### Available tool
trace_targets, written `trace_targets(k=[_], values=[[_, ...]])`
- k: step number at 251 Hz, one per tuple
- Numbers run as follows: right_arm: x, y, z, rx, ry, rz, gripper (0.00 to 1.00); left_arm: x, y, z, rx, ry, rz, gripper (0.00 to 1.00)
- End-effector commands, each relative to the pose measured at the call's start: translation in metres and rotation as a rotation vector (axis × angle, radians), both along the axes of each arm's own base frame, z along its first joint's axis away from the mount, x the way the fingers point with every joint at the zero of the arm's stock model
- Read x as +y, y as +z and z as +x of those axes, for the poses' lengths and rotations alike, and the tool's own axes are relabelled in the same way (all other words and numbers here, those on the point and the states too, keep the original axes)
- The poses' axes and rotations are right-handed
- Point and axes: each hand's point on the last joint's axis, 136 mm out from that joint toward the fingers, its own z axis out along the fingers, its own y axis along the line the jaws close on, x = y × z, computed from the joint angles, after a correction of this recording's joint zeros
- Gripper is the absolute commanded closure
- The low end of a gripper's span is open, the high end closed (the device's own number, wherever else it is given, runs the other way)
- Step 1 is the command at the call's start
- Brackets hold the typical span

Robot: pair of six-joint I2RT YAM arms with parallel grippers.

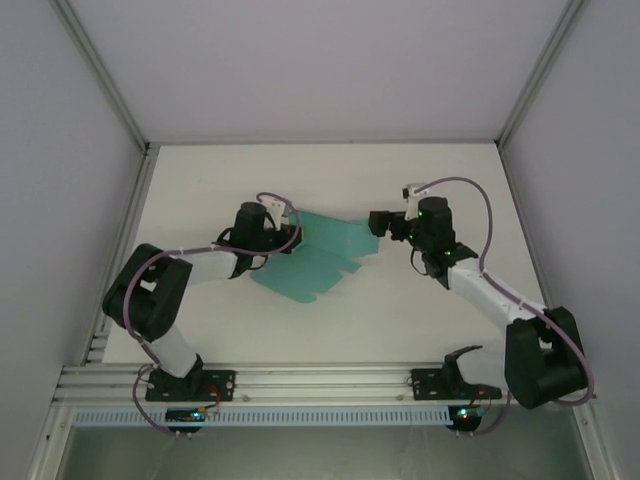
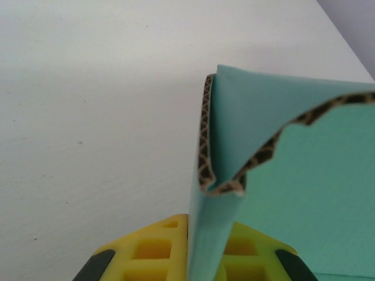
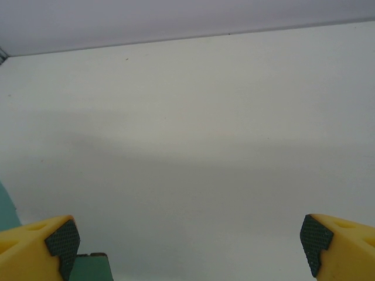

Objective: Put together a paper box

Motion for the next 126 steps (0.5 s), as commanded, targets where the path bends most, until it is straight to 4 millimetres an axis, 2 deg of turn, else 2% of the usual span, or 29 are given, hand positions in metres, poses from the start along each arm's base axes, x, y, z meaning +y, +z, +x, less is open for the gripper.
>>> trace_targets(k=[1, 24, 69, 126], values=[[0.002, -0.019, -0.002, 0.049, -0.017, -0.066, 0.01, -0.015, 0.056, 0.014, -0.098, -0.007, -0.117, 1.0], [0.002, -0.008, -0.001, 0.026, -0.028, -0.107, 0.01, -0.013, 0.053, 0.017, -0.094, 0.026, -0.07, 1.0], [-0.006, 0.023, -0.014, -0.042, -0.038, -0.134, 0.01, 0.005, 0.026, 0.029, -0.043, 0.151, 0.074, 1.0], [-0.001, 0.051, -0.02, -0.114, 0.014, -0.136, 0.01, 0.0, 0.021, 0.025, -0.086, 0.145, 0.169, 1.0]])
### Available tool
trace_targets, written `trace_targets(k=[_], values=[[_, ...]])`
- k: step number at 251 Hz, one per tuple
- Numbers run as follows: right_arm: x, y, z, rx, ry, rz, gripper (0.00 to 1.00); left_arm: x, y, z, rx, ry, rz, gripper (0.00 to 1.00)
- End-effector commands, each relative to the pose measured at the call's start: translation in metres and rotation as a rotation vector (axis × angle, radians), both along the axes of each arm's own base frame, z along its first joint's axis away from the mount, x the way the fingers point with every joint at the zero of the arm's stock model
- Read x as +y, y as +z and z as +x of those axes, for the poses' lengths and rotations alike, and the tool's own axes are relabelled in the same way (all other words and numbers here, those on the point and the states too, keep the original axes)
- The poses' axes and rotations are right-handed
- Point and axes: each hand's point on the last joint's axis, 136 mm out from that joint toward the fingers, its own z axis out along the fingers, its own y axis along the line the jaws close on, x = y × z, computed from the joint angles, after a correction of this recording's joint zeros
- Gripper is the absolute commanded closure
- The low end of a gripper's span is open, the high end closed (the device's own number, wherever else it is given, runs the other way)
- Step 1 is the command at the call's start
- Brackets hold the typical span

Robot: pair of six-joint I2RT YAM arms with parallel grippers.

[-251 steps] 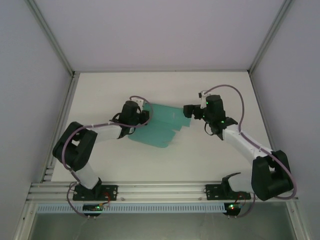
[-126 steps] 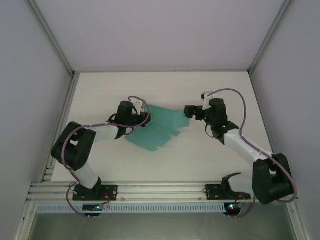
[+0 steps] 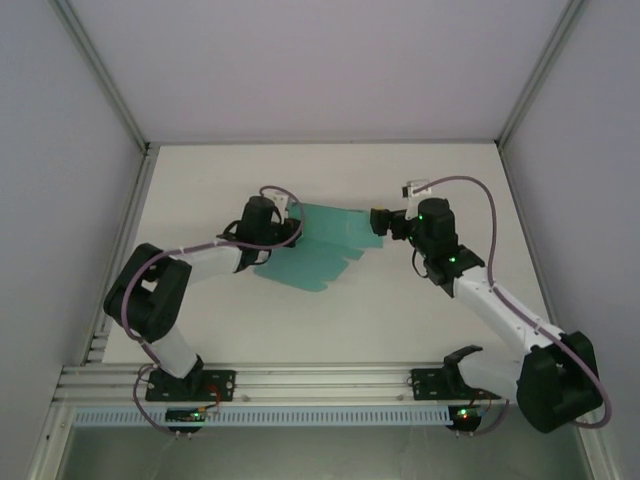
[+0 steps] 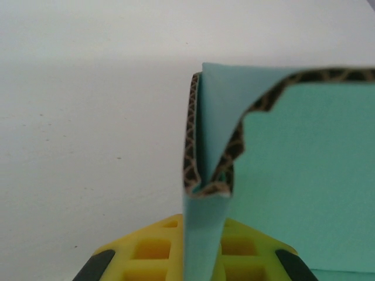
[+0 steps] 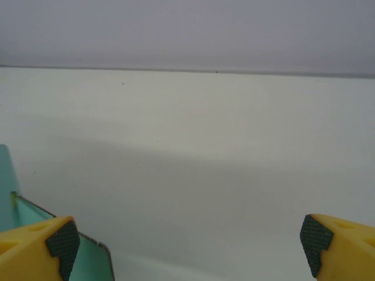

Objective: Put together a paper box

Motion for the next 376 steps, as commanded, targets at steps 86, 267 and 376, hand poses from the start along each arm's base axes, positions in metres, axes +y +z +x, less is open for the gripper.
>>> trace_targets(k=[86, 267, 376], values=[[0.027, -0.015, 0.011, 0.083, 0.15, -0.095, 0.01, -0.014, 0.02, 0.007, -0.091, 0.007, 0.074, 1.0], [0.064, -0.02, 0.052, -0.054, -0.035, -0.284, 0.01, -0.02, 0.022, 0.001, -0.144, 0.004, 0.112, 1.0], [0.015, -0.034, -0.056, 0.119, 0.012, -0.291, 0.01, -0.002, 0.053, 0.013, -0.288, 0.112, 0.08, 1.0]])
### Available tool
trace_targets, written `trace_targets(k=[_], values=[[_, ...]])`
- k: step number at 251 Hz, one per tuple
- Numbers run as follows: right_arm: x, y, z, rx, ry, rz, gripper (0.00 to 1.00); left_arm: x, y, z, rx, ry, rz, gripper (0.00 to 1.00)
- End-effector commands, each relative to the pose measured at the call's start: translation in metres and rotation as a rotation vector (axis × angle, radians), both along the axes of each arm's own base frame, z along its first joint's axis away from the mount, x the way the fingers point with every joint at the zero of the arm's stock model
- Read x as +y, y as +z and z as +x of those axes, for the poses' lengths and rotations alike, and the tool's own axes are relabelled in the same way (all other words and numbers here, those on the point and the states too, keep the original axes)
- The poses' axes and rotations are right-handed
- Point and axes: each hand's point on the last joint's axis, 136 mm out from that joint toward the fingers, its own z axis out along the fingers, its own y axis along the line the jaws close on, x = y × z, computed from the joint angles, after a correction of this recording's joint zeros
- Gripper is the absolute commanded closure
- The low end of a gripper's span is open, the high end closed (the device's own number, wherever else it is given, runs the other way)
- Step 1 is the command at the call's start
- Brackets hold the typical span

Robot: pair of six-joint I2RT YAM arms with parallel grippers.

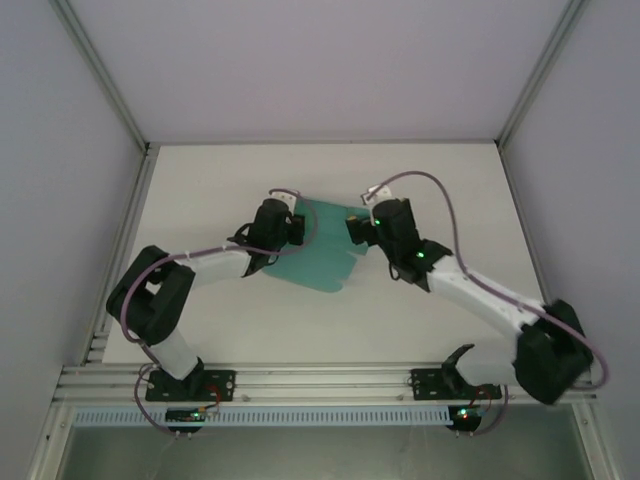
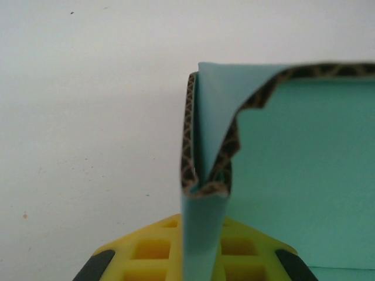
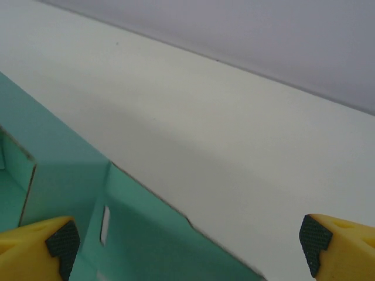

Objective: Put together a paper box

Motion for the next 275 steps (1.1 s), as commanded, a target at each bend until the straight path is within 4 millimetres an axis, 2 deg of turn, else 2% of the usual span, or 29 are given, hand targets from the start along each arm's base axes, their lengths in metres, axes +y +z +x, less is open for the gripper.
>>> trace_targets(k=[1, 33, 72, 101, 133, 161, 191, 227, 275], values=[[-0.026, -0.03, -0.041, 0.122, -0.013, -0.003, 0.01, -0.002, 0.035, 0.004, -0.117, -0.009, -0.048, 1.0], [-0.031, -0.055, -0.074, 0.223, 0.046, 0.06, 0.01, -0.005, 0.044, 0.01, -0.108, -0.027, -0.057, 1.0], [-0.039, -0.073, -0.081, 0.272, 0.003, 0.097, 0.01, -0.01, 0.053, 0.011, -0.123, -0.05, -0.071, 1.0], [-0.043, -0.08, -0.07, 0.262, -0.034, 0.114, 0.01, -0.01, 0.052, 0.01, -0.112, -0.051, -0.076, 1.0], [-0.044, -0.08, -0.049, 0.246, -0.063, 0.159, 0.01, -0.015, 0.052, 0.004, -0.103, -0.085, -0.093, 1.0], [-0.039, -0.073, -0.033, 0.219, -0.055, 0.195, 0.01, -0.017, 0.05, 0.0, -0.096, -0.107, -0.097, 1.0], [-0.024, -0.063, -0.023, 0.209, 0.003, 0.245, 0.0, -0.019, 0.046, 0.0, -0.076, -0.109, -0.094, 1.0], [-0.014, -0.043, -0.01, 0.16, 0.029, 0.263, 0.0, -0.025, 0.038, -0.002, -0.064, -0.13, -0.065, 1.0], [-0.01, -0.04, 0.0, 0.158, 0.02, 0.259, 0.01, -0.036, 0.033, -0.008, -0.073, -0.157, -0.002, 1.0]])
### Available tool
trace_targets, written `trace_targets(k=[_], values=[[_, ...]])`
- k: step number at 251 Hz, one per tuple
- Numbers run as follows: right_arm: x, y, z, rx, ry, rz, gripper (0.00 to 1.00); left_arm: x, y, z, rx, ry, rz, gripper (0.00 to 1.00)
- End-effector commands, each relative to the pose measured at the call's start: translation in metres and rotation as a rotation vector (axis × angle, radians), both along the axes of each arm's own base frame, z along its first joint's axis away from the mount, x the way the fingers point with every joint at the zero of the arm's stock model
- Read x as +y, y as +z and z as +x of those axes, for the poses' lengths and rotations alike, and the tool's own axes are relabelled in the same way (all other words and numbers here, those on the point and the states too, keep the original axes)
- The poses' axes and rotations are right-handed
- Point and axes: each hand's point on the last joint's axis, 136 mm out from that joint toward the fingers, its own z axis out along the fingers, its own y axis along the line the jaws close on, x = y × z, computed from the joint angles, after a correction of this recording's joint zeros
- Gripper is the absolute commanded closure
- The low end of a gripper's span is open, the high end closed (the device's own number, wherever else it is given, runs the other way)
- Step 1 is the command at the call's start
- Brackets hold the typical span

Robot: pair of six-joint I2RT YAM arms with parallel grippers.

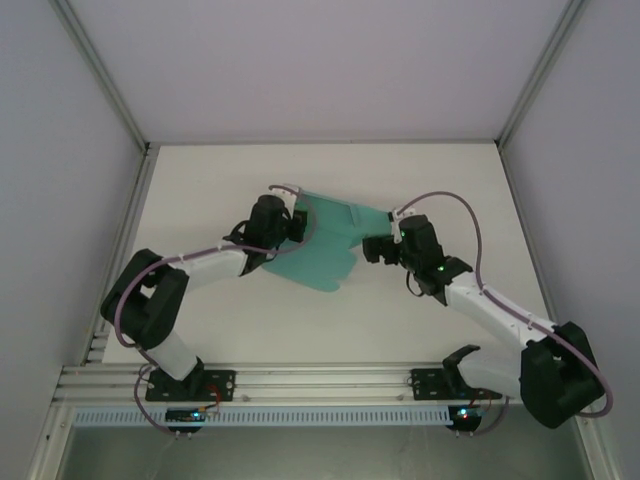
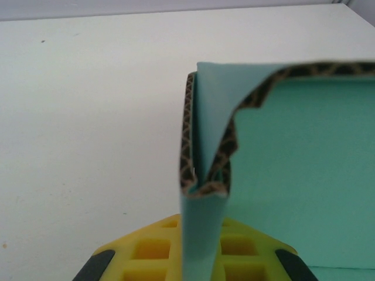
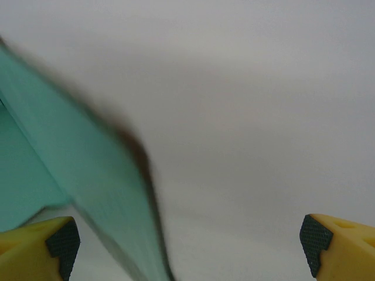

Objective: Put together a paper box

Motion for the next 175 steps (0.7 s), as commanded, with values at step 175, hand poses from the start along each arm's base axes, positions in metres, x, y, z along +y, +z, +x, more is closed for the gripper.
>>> trace_targets(k=[175], values=[[0.008, 0.013, 0.007, 0.004, -0.107, -0.131, 0.01, -0.003, -0.004, 0.006, 0.023, 0.066, 0.046, 1.0]])
